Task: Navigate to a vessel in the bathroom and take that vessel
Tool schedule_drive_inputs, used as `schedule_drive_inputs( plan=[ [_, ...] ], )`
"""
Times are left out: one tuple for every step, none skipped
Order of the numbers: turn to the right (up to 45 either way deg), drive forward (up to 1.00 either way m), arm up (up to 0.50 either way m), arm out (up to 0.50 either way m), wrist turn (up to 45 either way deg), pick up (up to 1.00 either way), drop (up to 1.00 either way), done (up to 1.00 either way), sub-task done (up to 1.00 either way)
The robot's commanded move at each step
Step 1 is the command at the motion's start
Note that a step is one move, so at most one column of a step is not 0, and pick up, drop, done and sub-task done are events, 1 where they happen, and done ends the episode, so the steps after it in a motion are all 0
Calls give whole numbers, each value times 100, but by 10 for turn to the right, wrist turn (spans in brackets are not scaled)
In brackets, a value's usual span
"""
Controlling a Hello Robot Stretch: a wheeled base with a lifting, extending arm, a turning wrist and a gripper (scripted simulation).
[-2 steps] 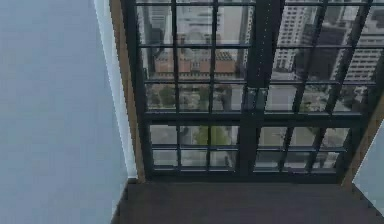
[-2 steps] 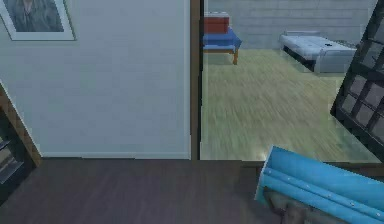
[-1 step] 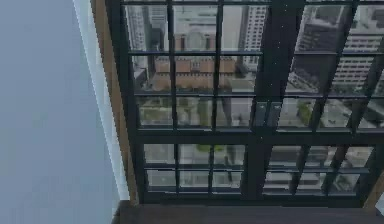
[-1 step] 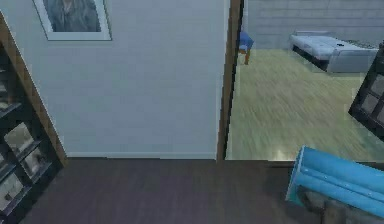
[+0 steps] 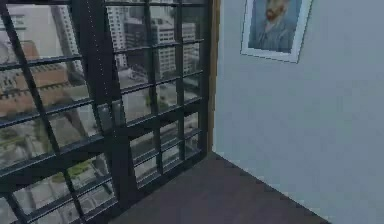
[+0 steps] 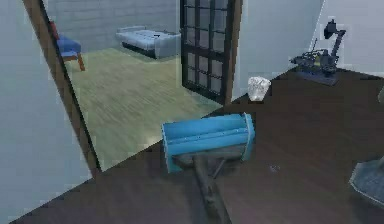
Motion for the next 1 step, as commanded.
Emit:
schedule_drive_inputs(
  plan=[
    [390, 0, 0, 0, 0, 0, 0, 0, 0]
  ],
)
